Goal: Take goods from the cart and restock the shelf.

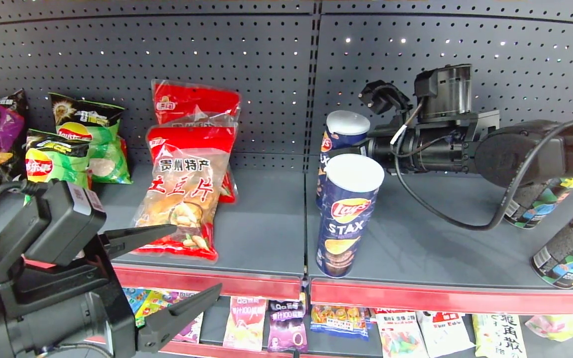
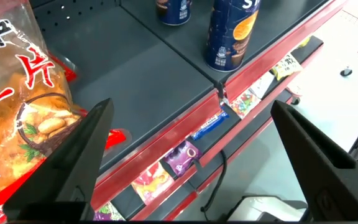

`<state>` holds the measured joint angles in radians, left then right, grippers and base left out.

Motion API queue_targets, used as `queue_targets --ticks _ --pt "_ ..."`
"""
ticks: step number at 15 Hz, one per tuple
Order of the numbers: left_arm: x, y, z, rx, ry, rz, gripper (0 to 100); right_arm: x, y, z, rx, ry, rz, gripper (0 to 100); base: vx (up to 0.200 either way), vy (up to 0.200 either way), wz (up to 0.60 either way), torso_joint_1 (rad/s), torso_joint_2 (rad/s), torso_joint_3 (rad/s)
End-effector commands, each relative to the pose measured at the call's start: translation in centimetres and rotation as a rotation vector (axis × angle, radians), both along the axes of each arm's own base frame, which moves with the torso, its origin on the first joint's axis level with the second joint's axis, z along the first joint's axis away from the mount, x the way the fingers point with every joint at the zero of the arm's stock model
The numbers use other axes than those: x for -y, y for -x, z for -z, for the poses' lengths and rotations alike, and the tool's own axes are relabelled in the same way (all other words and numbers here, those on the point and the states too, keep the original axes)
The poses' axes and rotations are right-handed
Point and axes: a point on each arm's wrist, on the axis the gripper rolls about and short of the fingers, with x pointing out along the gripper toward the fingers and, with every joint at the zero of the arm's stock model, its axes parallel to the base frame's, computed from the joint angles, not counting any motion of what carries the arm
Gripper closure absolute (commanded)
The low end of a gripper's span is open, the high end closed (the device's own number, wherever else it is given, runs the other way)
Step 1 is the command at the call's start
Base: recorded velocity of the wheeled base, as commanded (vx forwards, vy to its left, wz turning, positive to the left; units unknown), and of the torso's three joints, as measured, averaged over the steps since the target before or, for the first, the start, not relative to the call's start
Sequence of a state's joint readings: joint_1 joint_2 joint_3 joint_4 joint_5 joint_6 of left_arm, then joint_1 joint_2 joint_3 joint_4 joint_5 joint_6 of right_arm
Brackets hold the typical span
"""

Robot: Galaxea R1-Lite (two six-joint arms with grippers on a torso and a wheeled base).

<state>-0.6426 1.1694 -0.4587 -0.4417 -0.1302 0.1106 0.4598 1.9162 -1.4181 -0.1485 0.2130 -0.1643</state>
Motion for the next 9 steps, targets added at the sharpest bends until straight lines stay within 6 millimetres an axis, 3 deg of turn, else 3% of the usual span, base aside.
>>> queue_targets --ticks 1,6,7,9 --pt "0.07 -0.08 0.09 -0.012 0.004 -0.003 0 0.0 0.05 -0.05 0.001 -0.001 -0.001 100 0.0 0.0 0.0 0.0 0.0 0.0" --pt "0.09 -0.12 0.19 -0.02 0.006 -0.004 0 0.16 0.21 0.11 -0.018 -0.012 0.011 100 0.0 0.0 0.0 0.0 0.0 0.0" --pt "0.11 -0.14 0.21 -0.021 0.005 -0.003 0 0.18 0.25 0.09 -0.019 -0.013 0.012 0 0.0 0.0 0.0 0.0 0.0 0.0" --pt "0.16 -0.2 0.22 -0.022 0.004 -0.003 0 0.34 0.66 0.0 -0.02 -0.009 0.019 0 0.0 0.0 0.0 0.0 0.0 0.0"
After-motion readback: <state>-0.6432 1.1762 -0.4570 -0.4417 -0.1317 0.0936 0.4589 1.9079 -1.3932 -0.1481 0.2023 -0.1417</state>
